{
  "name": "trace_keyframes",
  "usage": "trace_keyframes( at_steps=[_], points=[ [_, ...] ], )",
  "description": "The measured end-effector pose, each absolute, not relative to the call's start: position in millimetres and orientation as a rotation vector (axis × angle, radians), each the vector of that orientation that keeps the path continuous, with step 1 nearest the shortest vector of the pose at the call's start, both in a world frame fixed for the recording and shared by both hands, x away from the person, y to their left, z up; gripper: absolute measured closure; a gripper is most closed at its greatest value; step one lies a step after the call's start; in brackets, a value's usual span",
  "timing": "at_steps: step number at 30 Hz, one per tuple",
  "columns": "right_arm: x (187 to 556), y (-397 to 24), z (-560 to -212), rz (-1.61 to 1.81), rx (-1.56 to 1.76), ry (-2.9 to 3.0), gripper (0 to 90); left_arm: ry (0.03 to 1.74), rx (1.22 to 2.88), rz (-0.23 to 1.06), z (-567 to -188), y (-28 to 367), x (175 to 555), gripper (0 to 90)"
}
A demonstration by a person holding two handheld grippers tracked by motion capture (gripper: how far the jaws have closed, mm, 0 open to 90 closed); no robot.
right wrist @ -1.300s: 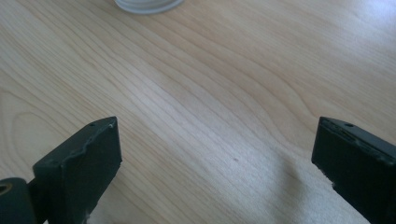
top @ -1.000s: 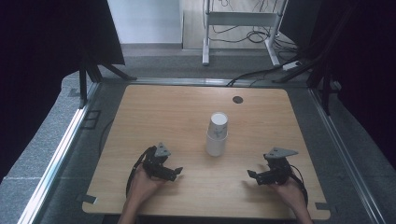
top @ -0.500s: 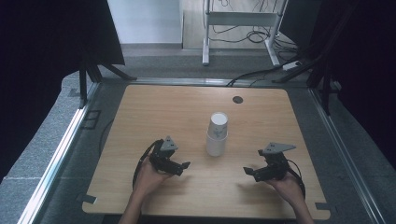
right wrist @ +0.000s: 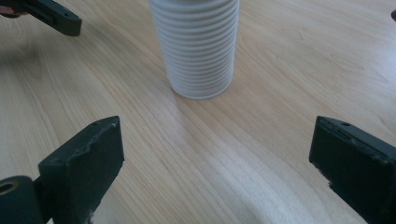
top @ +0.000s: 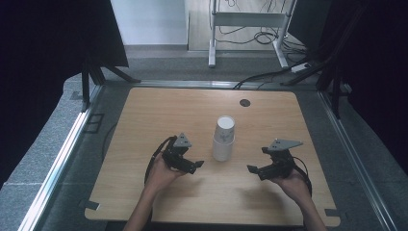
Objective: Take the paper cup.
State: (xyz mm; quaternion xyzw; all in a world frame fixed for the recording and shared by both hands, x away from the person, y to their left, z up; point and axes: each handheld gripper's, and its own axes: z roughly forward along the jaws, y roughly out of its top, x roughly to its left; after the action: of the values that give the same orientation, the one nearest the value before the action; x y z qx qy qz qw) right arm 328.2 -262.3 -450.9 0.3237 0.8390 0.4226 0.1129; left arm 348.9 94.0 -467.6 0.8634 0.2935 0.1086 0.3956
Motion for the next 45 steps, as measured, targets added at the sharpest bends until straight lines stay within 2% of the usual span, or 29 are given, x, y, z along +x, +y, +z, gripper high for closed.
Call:
trace_keyframes(
  at_steps=[20,28,45],
  points=[
    [344,-241,-425,1.267,0.873,2.477,3.3,0.665,2.178,0.258,-456,65,369,7.7],
    [354,-230,-415,1.272,0.832,2.495,9.7,0.629,2.170,0.234,-453,54,379,7.7],
    [373,-218,-407,1.266,0.820,2.521,13.1,0.603,2.161,0.204,-453,34,394,9.2]
  ],
)
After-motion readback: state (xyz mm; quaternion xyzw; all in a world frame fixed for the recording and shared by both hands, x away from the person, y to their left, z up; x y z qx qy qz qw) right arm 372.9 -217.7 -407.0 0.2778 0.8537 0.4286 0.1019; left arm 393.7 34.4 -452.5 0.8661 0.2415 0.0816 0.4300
